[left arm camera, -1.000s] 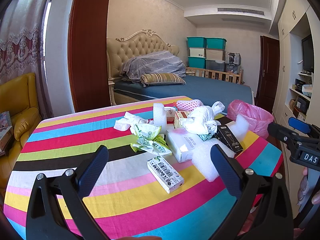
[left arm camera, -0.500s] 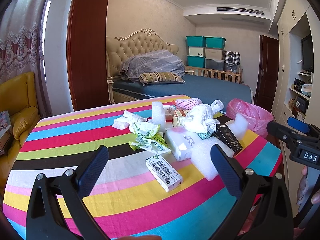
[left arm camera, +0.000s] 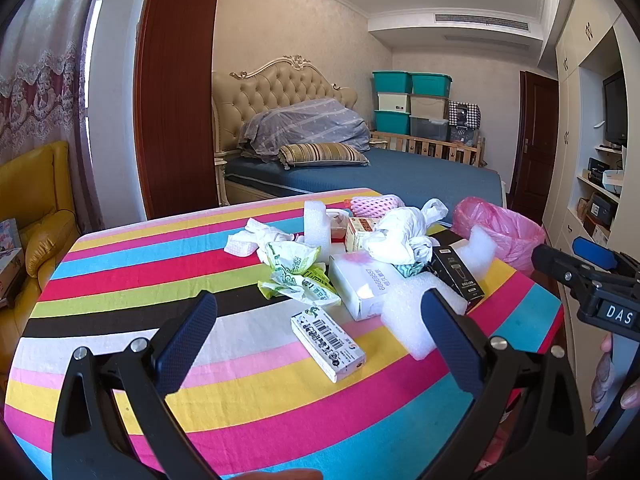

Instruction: Collect trash

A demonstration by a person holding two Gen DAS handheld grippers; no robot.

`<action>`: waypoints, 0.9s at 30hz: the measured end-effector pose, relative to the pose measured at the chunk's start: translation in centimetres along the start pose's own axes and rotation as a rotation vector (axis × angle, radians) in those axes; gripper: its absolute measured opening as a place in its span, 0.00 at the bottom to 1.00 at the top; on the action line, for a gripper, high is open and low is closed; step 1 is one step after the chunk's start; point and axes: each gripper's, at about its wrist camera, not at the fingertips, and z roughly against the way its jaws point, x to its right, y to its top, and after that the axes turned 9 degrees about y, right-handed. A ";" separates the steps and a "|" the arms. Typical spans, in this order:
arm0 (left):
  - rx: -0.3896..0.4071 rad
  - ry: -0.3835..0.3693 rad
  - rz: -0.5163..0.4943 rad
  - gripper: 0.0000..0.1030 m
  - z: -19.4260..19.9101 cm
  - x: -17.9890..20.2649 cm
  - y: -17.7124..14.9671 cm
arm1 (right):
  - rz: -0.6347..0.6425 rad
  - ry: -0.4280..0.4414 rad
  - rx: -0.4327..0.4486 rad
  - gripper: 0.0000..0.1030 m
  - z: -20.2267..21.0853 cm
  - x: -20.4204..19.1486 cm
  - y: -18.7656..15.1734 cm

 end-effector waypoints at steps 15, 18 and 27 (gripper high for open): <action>0.001 -0.001 0.003 0.96 0.0 -0.4 0.1 | 0.000 -0.001 -0.002 0.93 0.0 0.0 0.0; 0.000 -0.001 0.002 0.96 0.0 -0.4 0.1 | -0.001 0.000 -0.002 0.93 0.0 0.0 0.0; -0.001 -0.003 0.004 0.96 0.0 -0.5 0.1 | -0.002 0.000 -0.003 0.93 0.0 0.1 0.1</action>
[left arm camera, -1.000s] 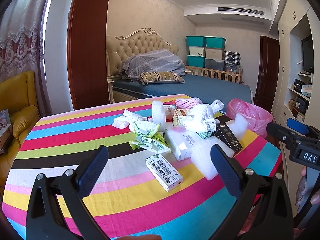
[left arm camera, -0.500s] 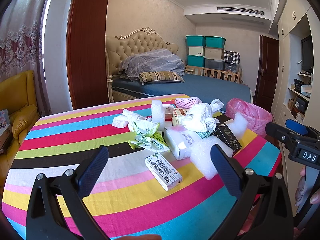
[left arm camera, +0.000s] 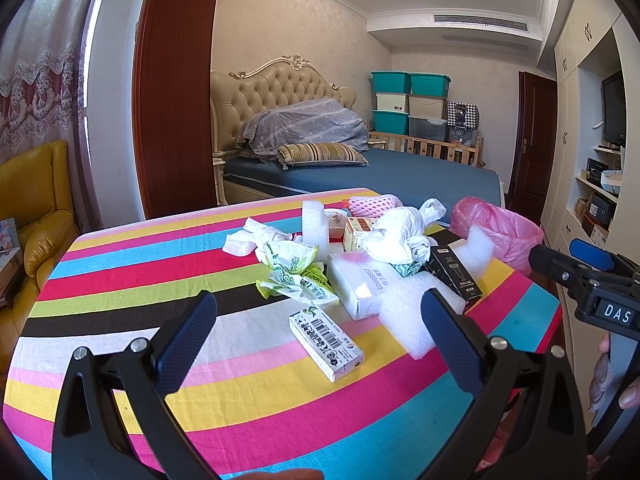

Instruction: Collect trash

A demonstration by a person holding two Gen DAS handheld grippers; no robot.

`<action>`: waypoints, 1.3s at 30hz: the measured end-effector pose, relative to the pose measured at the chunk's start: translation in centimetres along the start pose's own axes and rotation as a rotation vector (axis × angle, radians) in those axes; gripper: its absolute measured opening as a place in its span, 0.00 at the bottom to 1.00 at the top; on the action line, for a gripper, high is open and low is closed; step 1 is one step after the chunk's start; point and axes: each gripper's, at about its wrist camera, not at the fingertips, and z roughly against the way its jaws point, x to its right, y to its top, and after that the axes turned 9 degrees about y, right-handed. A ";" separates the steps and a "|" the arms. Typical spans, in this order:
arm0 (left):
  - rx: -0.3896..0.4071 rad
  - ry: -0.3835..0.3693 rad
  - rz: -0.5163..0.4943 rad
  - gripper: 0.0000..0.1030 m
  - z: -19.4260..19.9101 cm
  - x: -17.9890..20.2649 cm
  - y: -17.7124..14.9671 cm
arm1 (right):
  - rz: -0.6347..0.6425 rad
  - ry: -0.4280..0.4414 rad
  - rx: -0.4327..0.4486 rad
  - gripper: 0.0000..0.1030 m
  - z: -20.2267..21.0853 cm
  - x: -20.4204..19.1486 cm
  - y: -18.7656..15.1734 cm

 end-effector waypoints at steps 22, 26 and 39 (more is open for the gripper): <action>0.001 0.001 0.000 0.96 0.0 0.0 0.0 | -0.005 0.004 -0.007 0.93 -0.1 -0.2 -0.2; -0.001 0.000 0.001 0.96 0.0 0.0 0.0 | -0.005 0.004 -0.007 0.93 -0.1 -0.2 -0.2; -0.009 0.008 -0.001 0.96 0.0 0.0 -0.5 | -0.004 0.010 -0.024 0.93 -0.5 -0.7 -0.7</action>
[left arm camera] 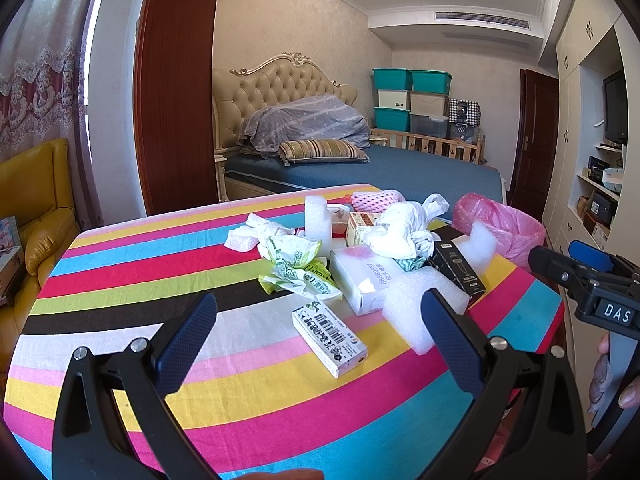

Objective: Collect trash
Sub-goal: 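Close the right gripper on the white foam block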

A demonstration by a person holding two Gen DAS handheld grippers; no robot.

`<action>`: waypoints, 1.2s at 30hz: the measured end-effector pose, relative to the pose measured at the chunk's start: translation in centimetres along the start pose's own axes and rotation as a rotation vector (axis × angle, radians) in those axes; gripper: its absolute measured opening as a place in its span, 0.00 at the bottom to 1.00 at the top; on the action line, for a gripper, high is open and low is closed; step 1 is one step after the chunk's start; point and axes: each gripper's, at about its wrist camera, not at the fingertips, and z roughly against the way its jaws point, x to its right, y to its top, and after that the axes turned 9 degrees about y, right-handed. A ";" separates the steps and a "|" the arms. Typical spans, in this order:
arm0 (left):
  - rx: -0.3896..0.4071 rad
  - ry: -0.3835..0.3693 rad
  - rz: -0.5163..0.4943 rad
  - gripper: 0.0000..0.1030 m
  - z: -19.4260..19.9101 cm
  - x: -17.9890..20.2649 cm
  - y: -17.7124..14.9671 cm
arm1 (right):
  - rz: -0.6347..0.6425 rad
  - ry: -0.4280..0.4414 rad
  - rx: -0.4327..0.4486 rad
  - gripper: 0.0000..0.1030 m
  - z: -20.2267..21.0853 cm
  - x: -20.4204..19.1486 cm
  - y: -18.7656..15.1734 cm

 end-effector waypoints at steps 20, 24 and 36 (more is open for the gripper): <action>-0.270 0.024 0.059 0.95 -5.8 -2.0 -2.2 | -0.052 0.102 -0.143 0.85 -5.9 3.2 -0.1; -0.307 0.035 0.047 0.95 -6.4 -1.8 -2.8 | -0.004 0.209 -0.180 0.72 -7.2 1.2 -0.5; -0.273 0.134 0.053 0.96 -4.8 -4.1 -2.9 | 0.124 0.293 -0.283 0.68 -10.5 -3.8 -1.7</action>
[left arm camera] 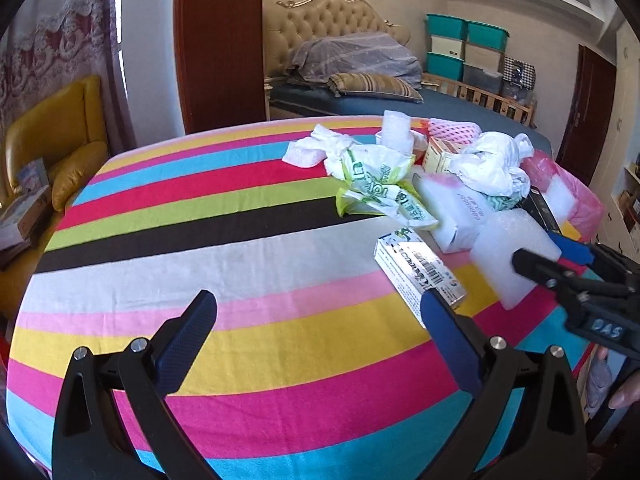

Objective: Collect trash
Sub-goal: 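Close the right gripper on the white foam block, then grasp the white barcode medicine box with the left gripper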

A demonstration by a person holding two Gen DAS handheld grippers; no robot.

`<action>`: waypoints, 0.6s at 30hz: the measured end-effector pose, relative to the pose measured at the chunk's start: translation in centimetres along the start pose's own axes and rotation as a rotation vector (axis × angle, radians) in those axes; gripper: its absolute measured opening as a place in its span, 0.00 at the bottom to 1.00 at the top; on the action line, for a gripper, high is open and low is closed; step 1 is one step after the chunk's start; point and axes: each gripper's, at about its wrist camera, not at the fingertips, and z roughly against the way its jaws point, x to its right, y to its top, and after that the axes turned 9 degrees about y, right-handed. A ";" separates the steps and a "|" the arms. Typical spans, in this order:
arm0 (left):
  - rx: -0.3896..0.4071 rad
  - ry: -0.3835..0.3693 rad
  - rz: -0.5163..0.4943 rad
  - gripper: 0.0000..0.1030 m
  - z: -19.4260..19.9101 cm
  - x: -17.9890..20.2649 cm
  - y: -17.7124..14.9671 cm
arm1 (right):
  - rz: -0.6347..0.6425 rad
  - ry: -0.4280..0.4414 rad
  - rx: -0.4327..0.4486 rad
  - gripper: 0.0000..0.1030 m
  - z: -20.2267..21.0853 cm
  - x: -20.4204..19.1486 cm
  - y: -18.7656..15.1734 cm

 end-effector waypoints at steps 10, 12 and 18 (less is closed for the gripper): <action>-0.047 -0.107 -0.028 0.80 -1.1 3.0 0.4 | 0.038 0.064 0.152 0.58 4.8 0.2 0.3; -0.053 -0.115 -0.042 0.80 -1.6 4.0 0.7 | 0.046 0.058 0.189 0.58 6.2 0.5 0.4; -0.103 -0.139 -0.047 0.64 -3.7 6.6 1.7 | 0.028 0.011 0.223 0.58 8.3 2.6 0.1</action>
